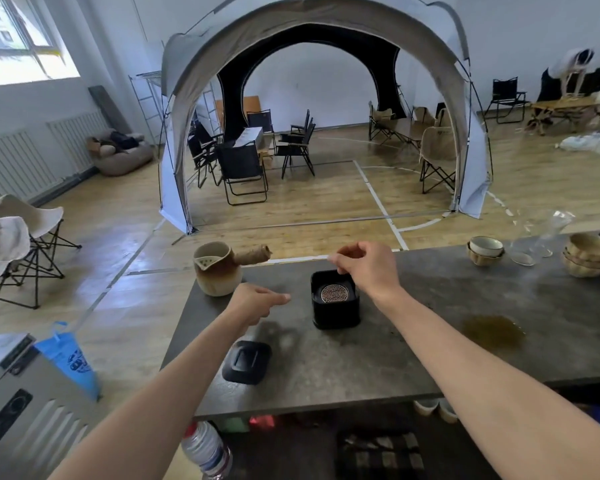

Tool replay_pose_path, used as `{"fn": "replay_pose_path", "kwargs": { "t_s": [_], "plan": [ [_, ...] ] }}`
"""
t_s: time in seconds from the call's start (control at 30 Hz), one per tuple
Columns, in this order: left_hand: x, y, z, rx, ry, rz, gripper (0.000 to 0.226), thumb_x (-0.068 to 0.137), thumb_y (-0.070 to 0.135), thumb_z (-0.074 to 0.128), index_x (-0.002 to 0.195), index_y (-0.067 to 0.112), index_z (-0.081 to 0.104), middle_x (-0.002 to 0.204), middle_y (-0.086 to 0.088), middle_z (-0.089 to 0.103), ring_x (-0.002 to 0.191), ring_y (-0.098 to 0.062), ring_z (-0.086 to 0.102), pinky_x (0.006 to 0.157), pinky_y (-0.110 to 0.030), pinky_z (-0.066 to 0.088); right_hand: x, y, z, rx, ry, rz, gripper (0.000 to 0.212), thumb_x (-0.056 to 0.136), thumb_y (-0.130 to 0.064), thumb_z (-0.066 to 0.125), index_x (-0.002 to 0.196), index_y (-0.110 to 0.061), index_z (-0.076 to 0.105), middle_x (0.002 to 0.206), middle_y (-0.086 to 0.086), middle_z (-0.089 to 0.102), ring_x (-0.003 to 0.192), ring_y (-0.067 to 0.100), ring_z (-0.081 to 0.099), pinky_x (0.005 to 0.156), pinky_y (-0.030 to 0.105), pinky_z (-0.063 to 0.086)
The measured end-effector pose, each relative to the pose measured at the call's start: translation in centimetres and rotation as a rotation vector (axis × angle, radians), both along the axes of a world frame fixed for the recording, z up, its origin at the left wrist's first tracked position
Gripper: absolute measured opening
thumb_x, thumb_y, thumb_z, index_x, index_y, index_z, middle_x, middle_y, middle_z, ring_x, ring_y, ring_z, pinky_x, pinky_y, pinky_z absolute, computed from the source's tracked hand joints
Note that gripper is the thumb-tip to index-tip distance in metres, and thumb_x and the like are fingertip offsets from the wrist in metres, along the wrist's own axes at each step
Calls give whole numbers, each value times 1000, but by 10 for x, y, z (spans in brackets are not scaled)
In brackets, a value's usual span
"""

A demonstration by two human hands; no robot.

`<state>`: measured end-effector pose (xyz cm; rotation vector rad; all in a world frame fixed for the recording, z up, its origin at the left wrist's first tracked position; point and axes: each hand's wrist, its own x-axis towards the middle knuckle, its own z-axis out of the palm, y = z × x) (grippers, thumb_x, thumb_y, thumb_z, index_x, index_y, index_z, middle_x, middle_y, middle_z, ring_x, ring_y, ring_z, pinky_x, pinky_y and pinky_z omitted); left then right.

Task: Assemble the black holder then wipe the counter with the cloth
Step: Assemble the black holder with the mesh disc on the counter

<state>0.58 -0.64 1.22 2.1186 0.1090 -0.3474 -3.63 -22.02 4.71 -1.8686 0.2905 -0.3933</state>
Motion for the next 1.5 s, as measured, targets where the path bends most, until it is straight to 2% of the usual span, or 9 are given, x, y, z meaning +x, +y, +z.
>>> {"fn": "replay_pose_path", "kwargs": {
  "t_s": [0.1,0.23,0.33,0.5,0.77,0.93,1.23,1.4,1.5],
  "plan": [
    [-7,28,3,124,-51,-85,30,74,30,83,96,12,71,84,-7,69,63,-11,57,47,-17,40,-10,37,7,-63,4,224,17,87,-21,71,76,-8,74,66,4,73,52,11,67,56,19,51],
    [-21,61,4,410,-99,-123,52,62,40,89,102,18,65,99,1,65,83,-14,62,74,-28,51,-16,83,-16,-379,250,520,20,95,-17,55,104,-8,70,89,3,76,71,19,74,73,32,58],
    [-43,74,-2,577,-46,-213,72,55,44,91,116,19,62,109,0,66,94,-17,62,80,-30,52,-23,105,-38,-676,294,600,44,86,-26,67,128,-18,60,115,2,70,102,19,67,88,31,52],
    [-72,85,-28,687,-236,-224,87,50,64,83,122,27,53,118,3,55,107,-17,55,85,-33,47,-33,128,-54,-700,290,572,64,71,-38,79,129,-18,60,119,0,68,107,18,65,90,35,53],
    [-84,90,-40,591,-400,-237,92,57,62,82,134,24,49,124,2,60,113,-18,56,90,-31,44,-24,141,-57,-566,393,496,58,64,-26,86,118,-15,67,110,1,72,105,17,66,91,31,51],
    [-86,91,-43,368,-286,-173,89,51,44,90,126,26,46,115,3,61,107,-18,57,88,-34,49,-23,143,-50,-453,476,490,14,71,-19,74,79,-7,75,77,6,71,78,19,66,69,35,50],
    [-68,88,-29,377,-56,-339,95,50,22,93,130,24,43,125,-2,58,111,-21,56,97,-40,49,-26,135,-43,-618,499,650,47,66,-16,79,113,-17,74,109,1,74,97,16,69,87,30,56],
    [-79,103,-29,360,-178,-523,73,61,24,88,123,27,50,124,6,54,110,-13,53,93,-26,48,-44,127,-49,-804,347,766,48,63,-26,79,110,-22,72,111,7,66,89,21,64,78,37,56],
    [-91,114,-34,384,-315,-647,51,61,39,86,105,35,61,126,14,51,113,-6,49,96,-23,44,-54,119,-53,-872,338,811,70,61,-43,81,127,-26,64,131,-6,51,114,16,51,96,36,48]
  ]
}}
